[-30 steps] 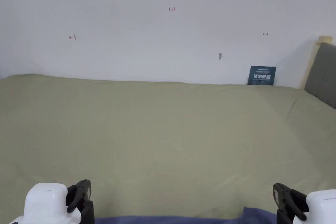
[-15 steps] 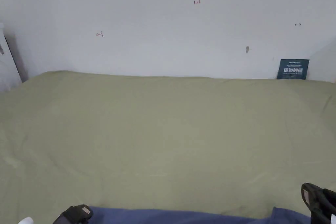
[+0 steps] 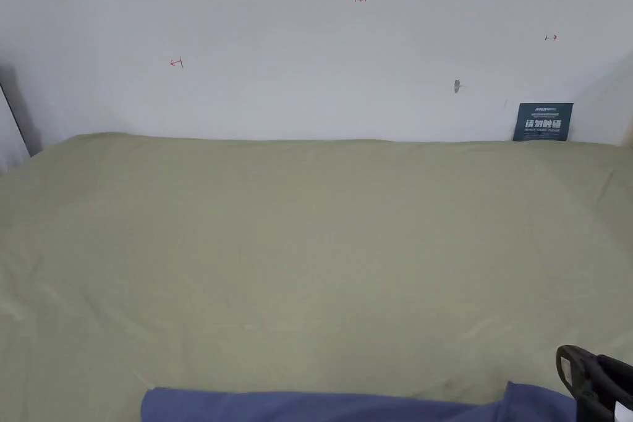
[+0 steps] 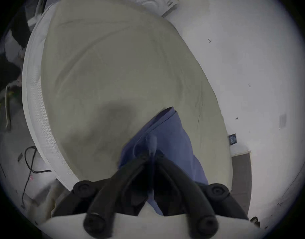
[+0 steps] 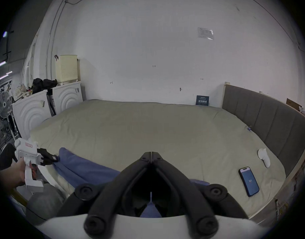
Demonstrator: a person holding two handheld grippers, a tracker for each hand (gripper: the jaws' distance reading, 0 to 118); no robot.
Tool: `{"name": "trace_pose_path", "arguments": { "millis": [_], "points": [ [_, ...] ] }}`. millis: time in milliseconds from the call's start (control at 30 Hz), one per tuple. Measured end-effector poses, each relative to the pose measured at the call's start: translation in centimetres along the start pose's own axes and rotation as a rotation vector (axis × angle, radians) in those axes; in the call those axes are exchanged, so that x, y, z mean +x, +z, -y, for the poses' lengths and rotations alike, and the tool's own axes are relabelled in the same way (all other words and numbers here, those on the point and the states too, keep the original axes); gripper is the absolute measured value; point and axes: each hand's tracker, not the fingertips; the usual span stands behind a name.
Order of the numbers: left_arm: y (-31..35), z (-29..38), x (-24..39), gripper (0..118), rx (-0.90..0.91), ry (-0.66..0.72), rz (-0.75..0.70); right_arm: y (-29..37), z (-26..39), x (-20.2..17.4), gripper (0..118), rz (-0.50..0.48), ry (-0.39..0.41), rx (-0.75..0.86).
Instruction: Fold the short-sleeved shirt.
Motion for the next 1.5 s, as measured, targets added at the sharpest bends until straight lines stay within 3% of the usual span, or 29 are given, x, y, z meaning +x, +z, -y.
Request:
{"name": "trace_pose_path", "arguments": {
  "millis": [133,233,300,400,533,567,633,667,733,833,867,933,1100,1167,1200,1233,1267,1500],
  "points": [
    [1.4,0.5,1.6,4,0.042,-0.072,0.070,0.4,-0.4,-0.4,0,-0.002,0.005,0.011],
    [2.8,1.0,3.6,4,0.093,-0.202,0.152,0.6,-0.7,-0.7,0,-0.004,0.011,0.014],
    [2.8,1.3,4.6,4,0.097,-0.253,0.076,0.6,-0.8,-0.6,0,-0.008,0.009,0.020],
    [2.5,1.2,3.8,4,0.120,-0.195,0.093,0.8,-0.9,-0.5,0,-0.014,-0.001,0.021],
    [2.2,1.4,2.5,5,0.070,-0.091,0.004,0.9,-0.7,-0.2,0,-0.006,-0.001,0.013],
    [1.8,1.5,1.9,9,0.070,-0.066,-0.010,0.9,-0.6,-0.1,0,-0.003,-0.007,0.009],
    [1.3,1.8,0.9,37,0.063,0.005,-0.053,0.8,-0.6,0.1,0,-0.005,-0.026,0.000],
    [-0.1,0.7,-0.4,41,0.062,0.018,-0.073,0.8,-0.5,0.2,0,-0.010,-0.032,-0.002],
    [0.2,0.6,-0.7,44,0.111,0.044,-0.009,0.8,-0.5,0.3,0,-0.018,-0.039,-0.003],
    [1.3,1.0,1.5,47,0.120,-0.013,-0.120,0.9,-0.5,0.1,0,-0.028,-0.023,-0.004],
    [1.6,1.0,1.6,51,0.136,-0.004,-0.148,1.0,-0.5,0.0,0,-0.030,-0.015,-0.006],
    [-0.6,-0.6,0.2,72,0.110,0.034,-0.153,1.1,-0.4,-0.1,0,-0.036,-0.008,-0.009],
    [-2.1,-1.7,-1.9,75,0.136,0.194,-0.084,0.7,0.2,-0.2,0,-0.051,-0.039,-0.018],
    [-2.3,-2.6,-2.2,72,0.117,0.212,-0.058,0.5,0.4,-0.1,0,-0.051,-0.059,-0.024],
    [-0.7,-0.7,-0.6,60,0.104,0.206,-0.030,0.4,0.5,-0.1,0,-0.051,-0.066,-0.030],
    [-0.7,-0.6,-0.4,24,0.078,0.205,-0.020,0.2,0.6,-0.1,0,-0.049,-0.069,-0.034],
    [-1.2,-0.4,-0.4,7,0.036,0.223,0.003,0.2,0.6,-0.1,0,-0.046,-0.070,-0.037],
    [-1.1,1.1,-0.4,6,0.028,0.182,0.058,1.0,0.4,0.0,0,-0.038,-0.081,-0.026]
  ]
}}
